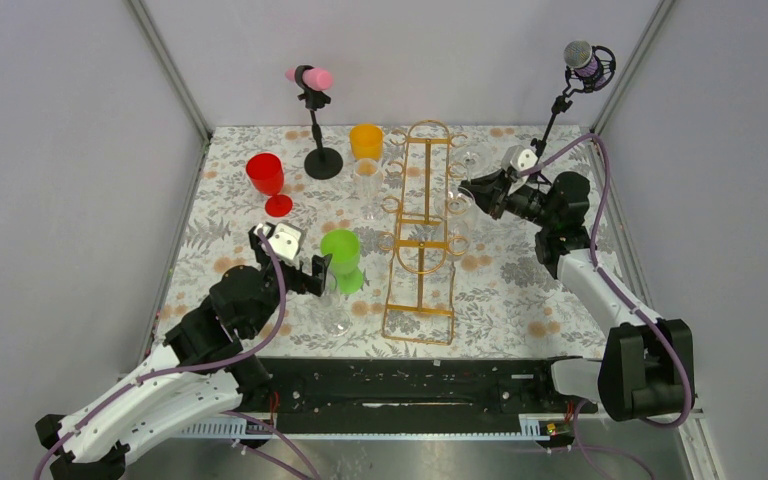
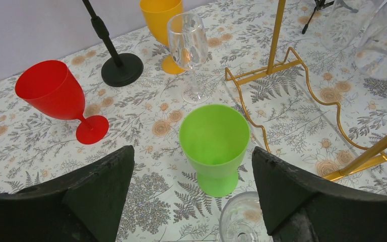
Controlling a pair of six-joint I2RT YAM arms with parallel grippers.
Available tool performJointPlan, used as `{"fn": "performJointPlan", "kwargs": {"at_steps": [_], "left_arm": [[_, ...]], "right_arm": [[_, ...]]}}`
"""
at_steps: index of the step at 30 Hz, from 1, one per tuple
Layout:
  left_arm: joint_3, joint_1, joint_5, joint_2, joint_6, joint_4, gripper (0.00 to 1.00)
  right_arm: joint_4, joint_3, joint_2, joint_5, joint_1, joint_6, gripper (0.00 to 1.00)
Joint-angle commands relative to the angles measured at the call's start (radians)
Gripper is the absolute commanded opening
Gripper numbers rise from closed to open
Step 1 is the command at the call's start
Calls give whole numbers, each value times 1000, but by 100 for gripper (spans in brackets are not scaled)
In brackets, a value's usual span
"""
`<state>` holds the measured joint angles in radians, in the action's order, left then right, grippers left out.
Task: Place the wine glass upside down on the wine glass rack
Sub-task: Adjust the wine glass in the wine rack.
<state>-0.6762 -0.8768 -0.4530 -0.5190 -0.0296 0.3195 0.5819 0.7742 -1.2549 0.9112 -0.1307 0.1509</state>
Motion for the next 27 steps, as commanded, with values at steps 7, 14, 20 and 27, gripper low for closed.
{"fn": "performJointPlan", "kwargs": {"at_steps": [7,14,20,27], "left_arm": [[9,4,-12,0,-12,-57,87],[9,5,-11,-1,-12,-57,87],[9,4,-11,0,-12,-57,87],[8,4,-13,1,-14,-57,87]], "right_arm": [[7,35,50,41,2,34,0],[-21,51,64,53,0,42,0],[-111,82,58,59,-1,83,0],[-244,140,44,49,-11,150,0]]}}
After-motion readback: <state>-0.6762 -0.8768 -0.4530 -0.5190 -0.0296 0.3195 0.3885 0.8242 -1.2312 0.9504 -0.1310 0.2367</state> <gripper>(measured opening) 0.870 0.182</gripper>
